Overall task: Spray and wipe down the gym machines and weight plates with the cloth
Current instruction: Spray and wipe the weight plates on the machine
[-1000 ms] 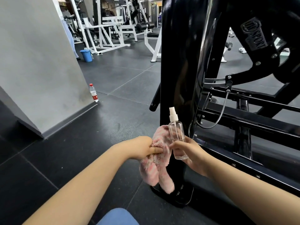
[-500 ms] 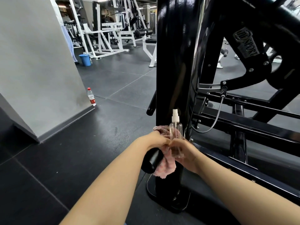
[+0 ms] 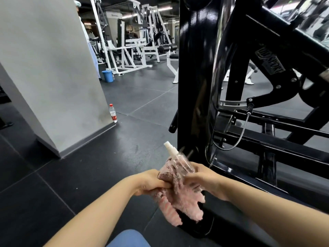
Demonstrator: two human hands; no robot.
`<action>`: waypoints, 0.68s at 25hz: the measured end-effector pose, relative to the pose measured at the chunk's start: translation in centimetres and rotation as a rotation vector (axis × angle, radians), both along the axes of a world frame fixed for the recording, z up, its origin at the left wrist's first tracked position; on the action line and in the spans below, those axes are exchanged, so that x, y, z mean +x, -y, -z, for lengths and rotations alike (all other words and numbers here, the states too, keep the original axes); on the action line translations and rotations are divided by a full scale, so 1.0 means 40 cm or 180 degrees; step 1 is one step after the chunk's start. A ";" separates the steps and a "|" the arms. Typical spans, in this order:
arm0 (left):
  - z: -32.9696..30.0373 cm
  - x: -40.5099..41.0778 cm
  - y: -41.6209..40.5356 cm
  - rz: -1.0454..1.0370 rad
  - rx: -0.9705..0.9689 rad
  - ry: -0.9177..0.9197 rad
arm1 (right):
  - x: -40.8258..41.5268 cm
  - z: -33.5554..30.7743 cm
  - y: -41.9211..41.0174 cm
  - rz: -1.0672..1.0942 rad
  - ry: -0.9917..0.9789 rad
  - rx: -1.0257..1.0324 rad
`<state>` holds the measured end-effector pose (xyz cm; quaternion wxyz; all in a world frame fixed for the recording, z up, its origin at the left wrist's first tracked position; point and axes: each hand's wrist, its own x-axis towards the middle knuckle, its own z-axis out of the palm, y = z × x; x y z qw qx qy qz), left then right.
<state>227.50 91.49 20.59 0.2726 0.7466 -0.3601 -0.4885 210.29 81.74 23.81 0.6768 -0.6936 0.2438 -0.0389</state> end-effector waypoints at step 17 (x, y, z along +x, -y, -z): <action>-0.976 0.053 0.105 -0.1831 -0.4027 -0.0258 | 0.020 -0.729 0.105 0.0883 0.1849 -0.1409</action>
